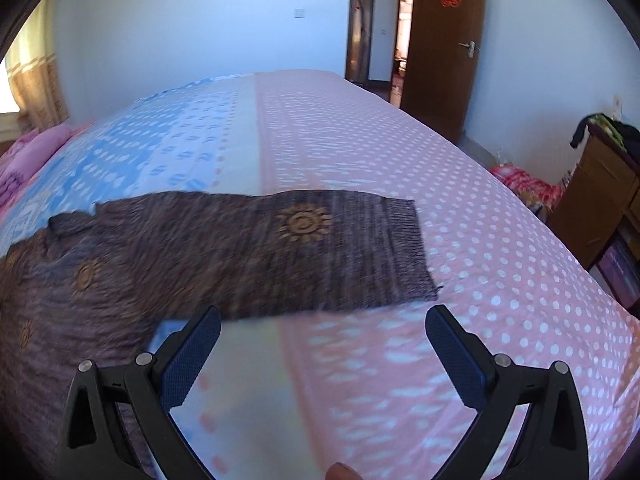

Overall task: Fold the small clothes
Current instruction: 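Lower the right tool onto the sweater sleeve cuff and close it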

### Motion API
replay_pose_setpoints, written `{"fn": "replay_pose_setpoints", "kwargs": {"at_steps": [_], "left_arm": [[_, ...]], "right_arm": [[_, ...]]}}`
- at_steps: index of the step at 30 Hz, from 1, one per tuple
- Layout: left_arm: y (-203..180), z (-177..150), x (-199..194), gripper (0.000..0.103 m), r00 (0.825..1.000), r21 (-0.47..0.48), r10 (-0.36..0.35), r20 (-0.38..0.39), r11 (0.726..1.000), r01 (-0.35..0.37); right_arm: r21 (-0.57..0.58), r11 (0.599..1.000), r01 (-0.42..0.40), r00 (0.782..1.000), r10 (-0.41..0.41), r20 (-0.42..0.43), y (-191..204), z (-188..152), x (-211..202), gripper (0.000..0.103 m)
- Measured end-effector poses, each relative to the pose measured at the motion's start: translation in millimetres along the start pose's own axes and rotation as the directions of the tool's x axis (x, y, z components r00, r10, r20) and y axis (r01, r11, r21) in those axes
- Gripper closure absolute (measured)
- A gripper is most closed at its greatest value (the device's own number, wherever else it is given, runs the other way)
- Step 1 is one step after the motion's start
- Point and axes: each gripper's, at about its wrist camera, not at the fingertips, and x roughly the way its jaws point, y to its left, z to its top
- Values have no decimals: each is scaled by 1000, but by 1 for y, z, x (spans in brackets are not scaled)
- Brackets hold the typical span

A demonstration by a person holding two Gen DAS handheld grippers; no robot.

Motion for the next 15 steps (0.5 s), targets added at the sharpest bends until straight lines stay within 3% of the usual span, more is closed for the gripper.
{"fn": "replay_pose_setpoints", "kwargs": {"at_steps": [5,7,9,13,15], "left_arm": [[-7,2,23,0,1000,9,16,-26,1000,-16],[-8,2,30,0,999,11,16,-40,1000,-16],[-11,2,37,0,999,18,16,-51,1000,-16],[-16,0,44,0,998,23,16,-66,1000,-14],[-17,0,45,0,998,18,13,-67,1000,-12]], "right_arm": [[86,996,40,999,-40,0,-39,15,23,1],[131,990,45,999,-45,-4,-55,19,32,6],[163,986,38,999,-36,-18,-68,20,40,23],[220,975,20,998,-7,-63,-88,17,58,36],[236,972,2,997,17,-81,-94,13,64,47]]}}
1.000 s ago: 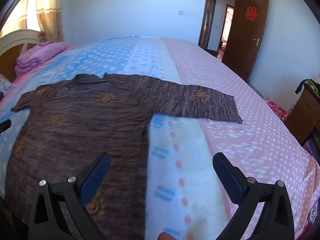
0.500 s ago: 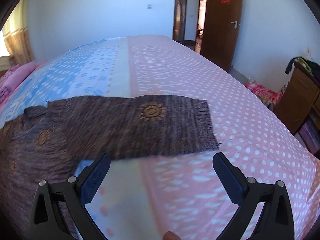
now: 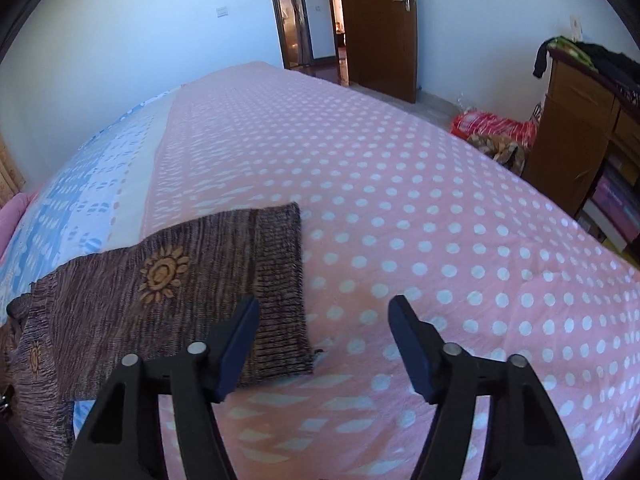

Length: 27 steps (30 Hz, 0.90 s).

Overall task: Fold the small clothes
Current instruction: 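Lower the right tool onto the sweater sleeve cuff and close it, then lift the sleeve with the right tool and fold it across the sweater body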

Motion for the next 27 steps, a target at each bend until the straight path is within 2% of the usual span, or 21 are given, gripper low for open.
{"fn": "replay_pose_setpoints", "kwargs": {"at_steps": [4,6,8,10,13,16,22,24,25,26,27], "left_arm": [[-1,0,0,0,1000,3,4,3,1000,-4],[-1,0,1,0,1000,0,6,4,1000,-6],[0,-1,0,0,1000,-9,3,5,1000,-3],[3,-2,1,0,1000,-23,-1,3,1000,1],[6,-2,3,0,1000,-39,-24,-8,999,23],[11,-1,7,0,998,-67,-58,-22,996,57],[11,-1,9,0,998,-75,-63,-21,995,62],[11,-1,9,0,998,-77,-65,-22,995,63],[12,-2,10,0,997,-84,-72,-23,994,70],[14,-2,10,0,996,-92,-81,-25,993,79],[16,-2,10,0,995,-105,-93,-25,990,90]], "right_arm": [[10,1000,-17,1000,17,2,-4,-3,7,50],[1,1000,0,1000,0,2,-4,-3,10,61],[-3,1000,-10,1000,10,0,-3,-1,9,66],[4,1000,-14,1000,14,-3,-8,1,7,76],[44,995,-92,996,92,-2,-16,6,2,76],[49,992,-115,993,115,19,-16,11,-3,76],[50,981,-190,980,192,-53,3,19,22,76],[54,981,-184,980,188,-66,11,21,31,76],[40,985,-166,983,169,-69,15,23,33,80],[17,989,-148,986,149,-70,21,24,32,96],[5,987,-158,985,158,-72,26,25,30,96]]}}
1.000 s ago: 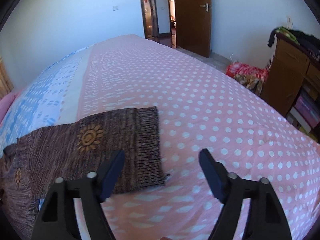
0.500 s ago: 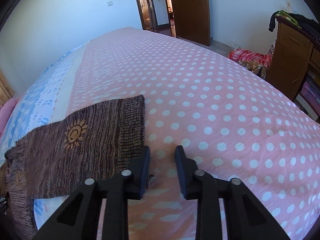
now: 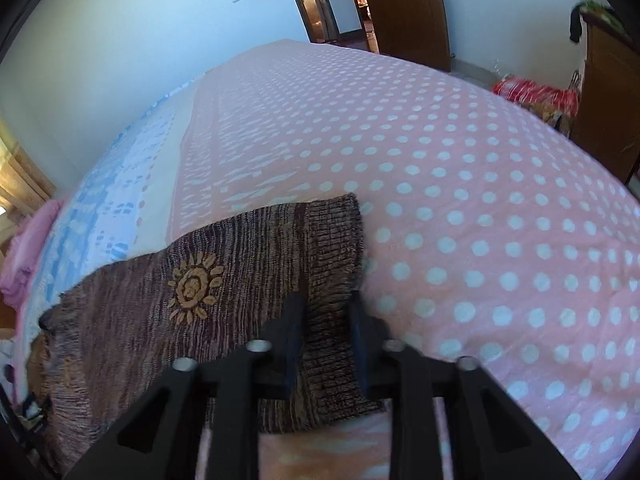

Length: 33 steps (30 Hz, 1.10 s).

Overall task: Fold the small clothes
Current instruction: 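Lift the sleeve with the right tool and fold it across the sweater body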

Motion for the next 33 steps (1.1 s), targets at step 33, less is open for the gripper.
{"fn": "replay_pose_setpoints", "kwargs": {"at_steps": [33], "left_arm": [[37,-11,-25,0,985,-178,-87,149,977,113]], "right_arm": [[-451,831,-327,931,365,-2,353,-39,-95,96]]}}
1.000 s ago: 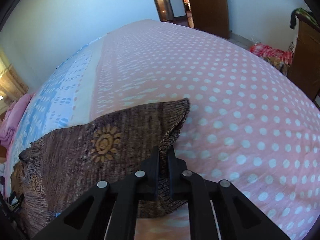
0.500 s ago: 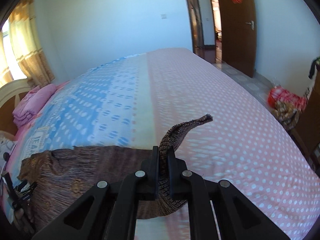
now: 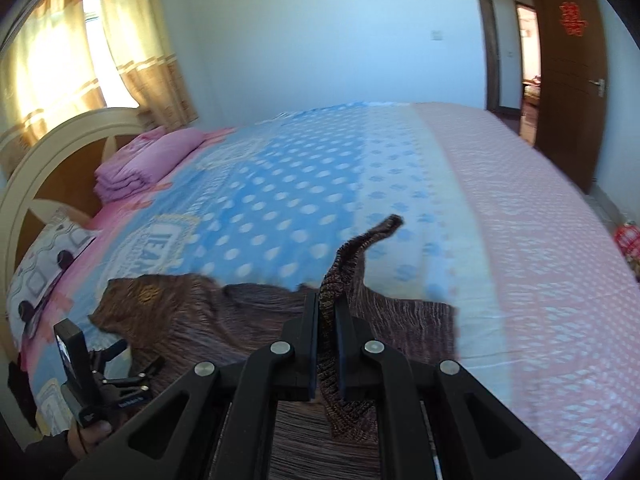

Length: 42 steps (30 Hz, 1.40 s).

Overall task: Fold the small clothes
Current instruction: 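Lift the sleeve with the right tool and fold it across the sweater body, then move the left tool to the other sweater sleeve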

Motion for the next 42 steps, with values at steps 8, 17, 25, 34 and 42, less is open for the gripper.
{"fn": "replay_pose_setpoints", "kwargs": {"at_steps": [8,17,25,34,42], "left_arm": [[-10,-3,-8,0,999,93,-11,-39,996,15],[-55,24,-48,0,983,198,-182,-33,962,185],[-130,22,2,42,944,243,-262,-201,920,307],[-135,12,12,95,945,216,-253,-210,930,297],[-108,9,8,88,938,169,-270,-218,936,309]], "right_arm": [[57,978,-200,965,207,-163,57,-55,118,73],[-42,989,-140,983,134,-122,-4,-108,36,39],[86,996,20,998,-15,-55,-91,-142,-17,37],[151,988,22,998,-12,-67,-124,-171,-12,37],[30,999,30,999,-30,-21,-89,-156,-16,37]]}}
